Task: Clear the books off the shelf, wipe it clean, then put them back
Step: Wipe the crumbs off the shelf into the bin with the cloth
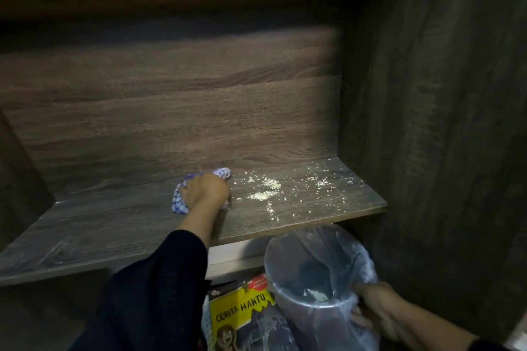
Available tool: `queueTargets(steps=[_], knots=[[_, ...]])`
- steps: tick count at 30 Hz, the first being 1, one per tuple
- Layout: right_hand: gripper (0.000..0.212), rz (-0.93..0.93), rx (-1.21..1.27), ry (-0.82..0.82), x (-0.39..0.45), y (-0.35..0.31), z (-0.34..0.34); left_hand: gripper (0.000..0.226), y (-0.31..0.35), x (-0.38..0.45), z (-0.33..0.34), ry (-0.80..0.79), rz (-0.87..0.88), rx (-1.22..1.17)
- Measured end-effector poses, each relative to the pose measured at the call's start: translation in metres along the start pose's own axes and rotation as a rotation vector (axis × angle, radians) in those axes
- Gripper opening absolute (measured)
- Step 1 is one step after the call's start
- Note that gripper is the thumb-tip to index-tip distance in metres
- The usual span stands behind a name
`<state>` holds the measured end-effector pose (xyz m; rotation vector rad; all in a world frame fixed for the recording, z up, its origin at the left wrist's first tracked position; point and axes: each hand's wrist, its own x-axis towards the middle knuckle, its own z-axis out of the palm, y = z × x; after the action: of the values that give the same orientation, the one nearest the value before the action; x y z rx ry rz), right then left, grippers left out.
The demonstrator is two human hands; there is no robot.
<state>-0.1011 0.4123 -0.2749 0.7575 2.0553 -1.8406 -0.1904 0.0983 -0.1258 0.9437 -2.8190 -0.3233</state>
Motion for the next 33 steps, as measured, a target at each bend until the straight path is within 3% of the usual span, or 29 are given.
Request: queueTargets(steps=[3, 6, 12, 16, 18, 20, 23, 25, 27, 33], knots=[[0.021, 0.042, 0.157, -0.153, -0.018, -0.018, 0.016, 0.058, 0.027, -0.008, 0.008, 0.027, 0.036, -0.055], [0.023, 0.025, 0.147, -0.076, -0.019, -0.025, 0.022, 0.053, 0.044, -0.015, 0.014, 0.049, 0.084, -0.043], [0.017, 0.005, 0.155, -0.085, -0.029, -0.034, 0.014, 0.057, 0.099, -0.042, 0.025, -0.033, 0.302, -0.038], [0.017, -0.044, 0.174, -0.052, -0.034, -0.039, 0.004, 0.038, 0.129, -0.068, 0.034, -0.065, 0.419, -0.268], [0.019, -0.066, 0.224, -0.043, -0.038, -0.043, 0.0, 0.038, 0.13, -0.067, 0.029, 0.033, 0.421, -0.423], [0.018, -0.075, 0.261, -0.038, -0.038, -0.047, -0.003, 0.032, 0.118, -0.056, 0.014, 0.218, 0.405, -0.429], [0.019, -0.075, 0.305, -0.046, -0.04, -0.053, -0.006, 0.022, 0.079, -0.033, -0.003, 0.378, 0.342, -0.173], [0.023, -0.084, 0.337, -0.07, -0.04, -0.057, -0.007, 0.029, 0.049, -0.027, -0.005, 0.266, 0.196, 0.027], [0.023, -0.097, 0.36, -0.101, -0.038, -0.059, -0.009, 0.048, 0.029, -0.023, -0.001, 0.096, 0.065, 0.071], [0.012, -0.144, 0.419, -0.134, -0.038, -0.066, -0.011, 0.043, 0.058, -0.016, 0.017, 0.076, 0.205, 0.029]])
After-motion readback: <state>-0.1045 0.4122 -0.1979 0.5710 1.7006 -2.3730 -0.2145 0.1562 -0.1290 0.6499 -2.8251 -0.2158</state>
